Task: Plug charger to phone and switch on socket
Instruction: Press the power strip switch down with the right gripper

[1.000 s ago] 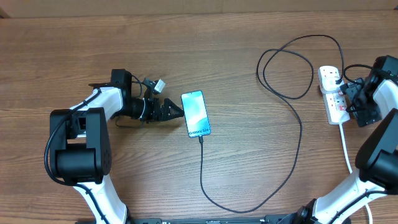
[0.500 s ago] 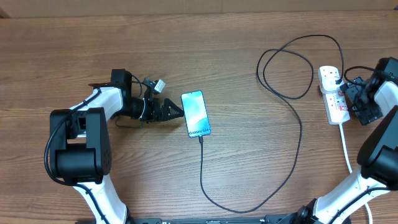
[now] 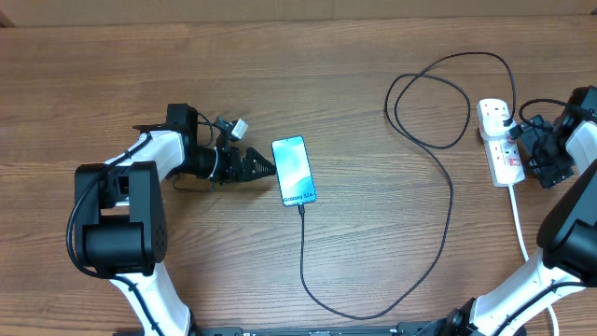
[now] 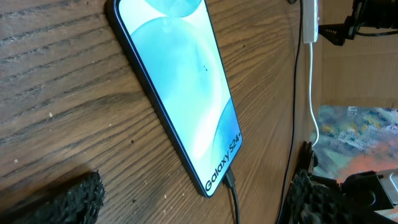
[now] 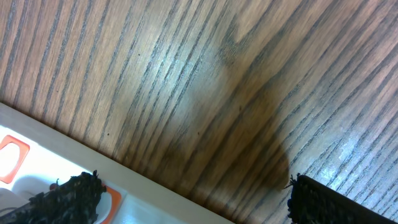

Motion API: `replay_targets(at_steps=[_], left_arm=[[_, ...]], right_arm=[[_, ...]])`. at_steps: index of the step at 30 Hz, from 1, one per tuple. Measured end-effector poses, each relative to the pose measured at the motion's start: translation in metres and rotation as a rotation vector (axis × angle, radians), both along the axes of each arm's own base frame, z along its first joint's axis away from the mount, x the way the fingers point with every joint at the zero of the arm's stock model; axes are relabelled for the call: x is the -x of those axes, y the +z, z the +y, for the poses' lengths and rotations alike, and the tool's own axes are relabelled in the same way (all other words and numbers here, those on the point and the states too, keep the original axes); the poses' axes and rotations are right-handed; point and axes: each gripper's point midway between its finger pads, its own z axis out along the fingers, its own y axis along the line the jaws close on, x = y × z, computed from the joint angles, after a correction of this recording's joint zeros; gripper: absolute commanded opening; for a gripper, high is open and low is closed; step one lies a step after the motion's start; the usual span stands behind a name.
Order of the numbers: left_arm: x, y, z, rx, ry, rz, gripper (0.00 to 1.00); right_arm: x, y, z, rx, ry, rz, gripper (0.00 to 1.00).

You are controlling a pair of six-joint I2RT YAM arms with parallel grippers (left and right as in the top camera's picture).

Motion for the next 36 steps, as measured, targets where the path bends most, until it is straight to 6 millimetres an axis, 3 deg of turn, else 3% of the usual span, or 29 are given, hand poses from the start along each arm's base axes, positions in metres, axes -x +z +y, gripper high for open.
replay_targets(at_steps=[31, 36], left_arm=[[0.0, 0.0, 0.0, 0.0, 0.0, 0.0, 1.0], [0.0, 0.0, 0.0, 0.0, 0.0, 0.0, 1.0]], right_arm=[[0.001, 0.0, 0.001, 0.008, 0.02, 0.013, 1.0], [0.004, 0.005, 0.012, 0.01, 0.059, 0.037, 1.0]])
